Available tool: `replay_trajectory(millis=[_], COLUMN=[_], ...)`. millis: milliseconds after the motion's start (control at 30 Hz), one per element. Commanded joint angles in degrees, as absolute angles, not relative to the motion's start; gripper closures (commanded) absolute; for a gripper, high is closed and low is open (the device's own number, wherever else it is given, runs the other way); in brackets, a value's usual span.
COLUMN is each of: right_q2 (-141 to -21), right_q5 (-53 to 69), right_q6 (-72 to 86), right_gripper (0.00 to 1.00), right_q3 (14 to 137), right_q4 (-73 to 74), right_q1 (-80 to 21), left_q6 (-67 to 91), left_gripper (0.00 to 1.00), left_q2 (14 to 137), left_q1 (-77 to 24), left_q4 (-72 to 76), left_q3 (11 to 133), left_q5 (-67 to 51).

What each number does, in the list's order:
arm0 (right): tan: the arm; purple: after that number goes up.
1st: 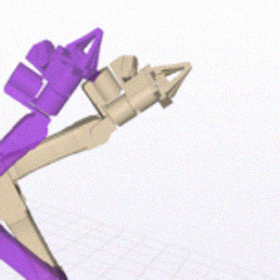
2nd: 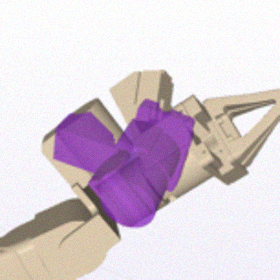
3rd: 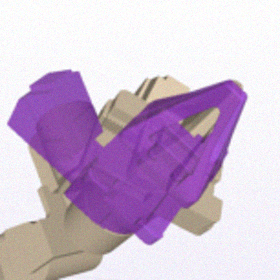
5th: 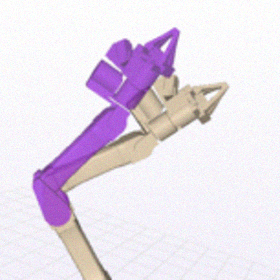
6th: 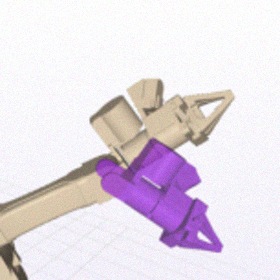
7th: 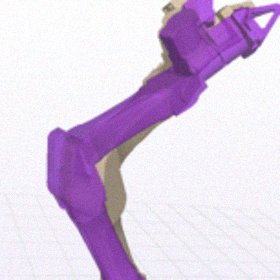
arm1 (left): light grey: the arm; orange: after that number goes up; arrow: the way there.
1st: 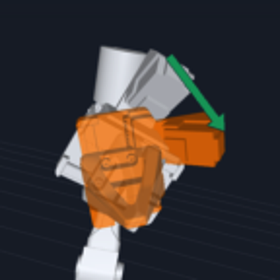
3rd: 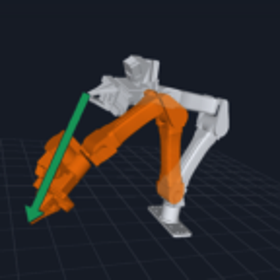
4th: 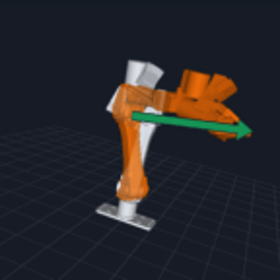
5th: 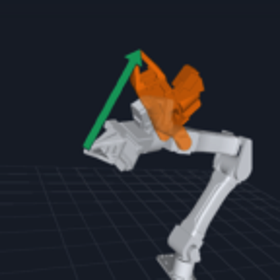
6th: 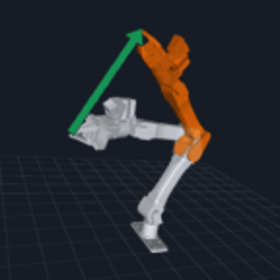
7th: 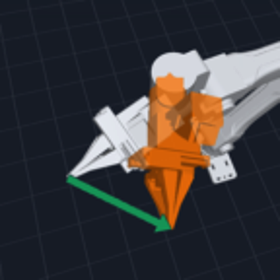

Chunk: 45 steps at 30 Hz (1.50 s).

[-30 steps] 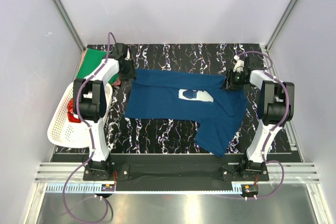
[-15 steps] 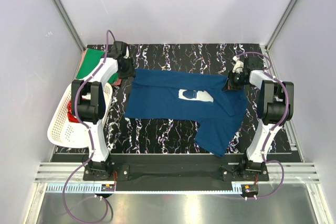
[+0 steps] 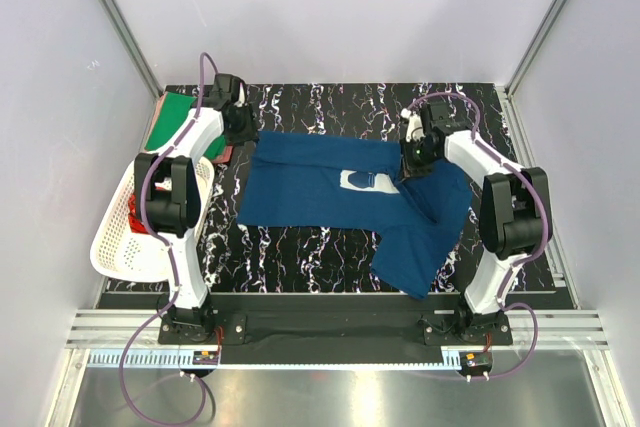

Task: Fold and stack the t-shirts
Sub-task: Fold the tshirt

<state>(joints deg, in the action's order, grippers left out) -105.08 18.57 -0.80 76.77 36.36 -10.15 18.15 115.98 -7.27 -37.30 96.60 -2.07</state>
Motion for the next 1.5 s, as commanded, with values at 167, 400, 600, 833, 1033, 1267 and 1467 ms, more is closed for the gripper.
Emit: replay_trajectory(millis=[167, 400, 600, 833, 1033, 1267, 1467], right_q2=[-100.5, -101.4, -99.2, -102.0, -107.5, -117.3, -124.2], right_q5=[14.5, 18.9, 15.2, 2.4, -5.3, -5.4, -9.7], right_q6=[1.9, 3.6, 5.3, 12.6, 14.1, 11.0, 9.1], right_gripper=[1.00, 0.92, 0.62, 0.79, 0.86, 0.82, 0.83], right_q3=[75.8, 74.4, 75.4, 77.9, 80.1, 87.6, 90.9], right_q4=[42.0, 41.0, 42.3, 39.6, 36.0, 33.3, 33.4], right_q1=[-15.3, -17.9, -18.1, -11.2, -2.3, 3.2, 6.5], left_q6=[19.2, 19.2, 18.7, 19.9, 21.9, 22.4, 21.8], left_gripper=[0.52, 0.51, 0.51, 0.51, 0.51, 0.52, 0.52], left_q2=[112.0, 112.9, 113.6, 118.6, 124.5, 130.3, 137.4], left_q1=[-7.2, -7.2, -7.2, -7.2, -8.4, -8.9, -9.0], left_q4=[-35.1, -35.5, -32.7, -28.5, -27.2, -29.0, -34.3], left_q3=[97.2, 97.4, 97.5, 100.2, 102.9, 107.9, 117.6], left_q5=[-4.8, -5.8, -7.2, -14.1, -14.3, -7.6, -2.8])
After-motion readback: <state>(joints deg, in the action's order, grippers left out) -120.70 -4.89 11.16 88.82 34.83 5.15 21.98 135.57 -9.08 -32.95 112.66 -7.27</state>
